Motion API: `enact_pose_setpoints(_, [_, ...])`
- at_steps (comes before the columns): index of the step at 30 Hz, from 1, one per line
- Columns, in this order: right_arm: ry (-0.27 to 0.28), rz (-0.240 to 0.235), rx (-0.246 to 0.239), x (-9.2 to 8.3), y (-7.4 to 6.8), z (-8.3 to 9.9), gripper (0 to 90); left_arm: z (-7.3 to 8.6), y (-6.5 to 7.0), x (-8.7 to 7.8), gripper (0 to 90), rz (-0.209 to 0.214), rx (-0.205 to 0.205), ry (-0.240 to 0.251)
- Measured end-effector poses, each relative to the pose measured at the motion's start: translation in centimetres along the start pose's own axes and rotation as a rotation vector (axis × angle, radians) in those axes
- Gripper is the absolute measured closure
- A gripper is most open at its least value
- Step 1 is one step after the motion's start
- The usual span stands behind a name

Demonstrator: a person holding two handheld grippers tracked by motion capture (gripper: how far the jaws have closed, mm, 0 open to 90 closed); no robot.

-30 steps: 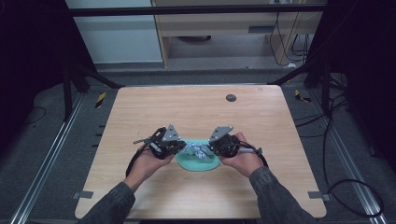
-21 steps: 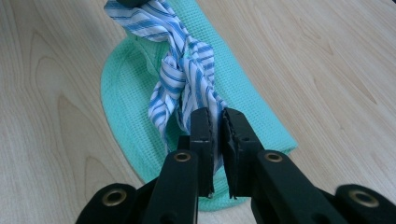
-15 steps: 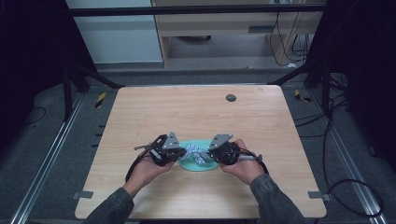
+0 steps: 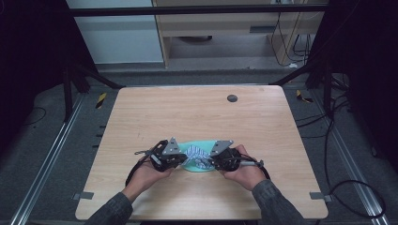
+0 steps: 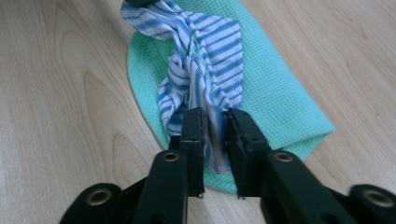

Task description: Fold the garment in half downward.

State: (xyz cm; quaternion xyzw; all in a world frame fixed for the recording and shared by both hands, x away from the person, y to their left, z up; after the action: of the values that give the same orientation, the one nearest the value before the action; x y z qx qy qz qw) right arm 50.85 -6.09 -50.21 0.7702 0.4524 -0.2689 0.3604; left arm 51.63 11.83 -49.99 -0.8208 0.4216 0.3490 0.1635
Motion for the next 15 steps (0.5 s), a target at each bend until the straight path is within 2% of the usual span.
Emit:
enact_pose_setpoints(3, [0.002, 0.000, 0.005, 0.0, 0.2, -0.1, 65.5, -0.2, -0.1, -0.1, 85.5, -0.003, 0.005, 0.005])
enact_pose_setpoints(8, [-0.010, 0.004, 0.017, 0.0, 0.7, -0.4, 58.3, -0.6, -0.2, -0.3, 85.7, -0.009, 0.010, 0.012])
enact_pose_setpoints(15, [-0.020, 0.010, 0.023, 0.1, 1.3, -0.3, 51.9, -0.6, -0.3, -0.5, 85.7, -0.007, 0.016, 0.015])
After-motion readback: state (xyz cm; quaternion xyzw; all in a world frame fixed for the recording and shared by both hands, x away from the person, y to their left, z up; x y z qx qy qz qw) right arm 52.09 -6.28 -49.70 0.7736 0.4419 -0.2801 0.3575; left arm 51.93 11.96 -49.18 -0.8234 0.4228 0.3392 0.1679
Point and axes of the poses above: each handheld gripper's, and its own axes: x roughly forward along the jaws, z roughly out of its underside, y roughly to its right, the point moved 6 cm from there along x, roughly forward along the jaws, and after that the axes turned 12 degrees about -x, right-handed, at the moved point
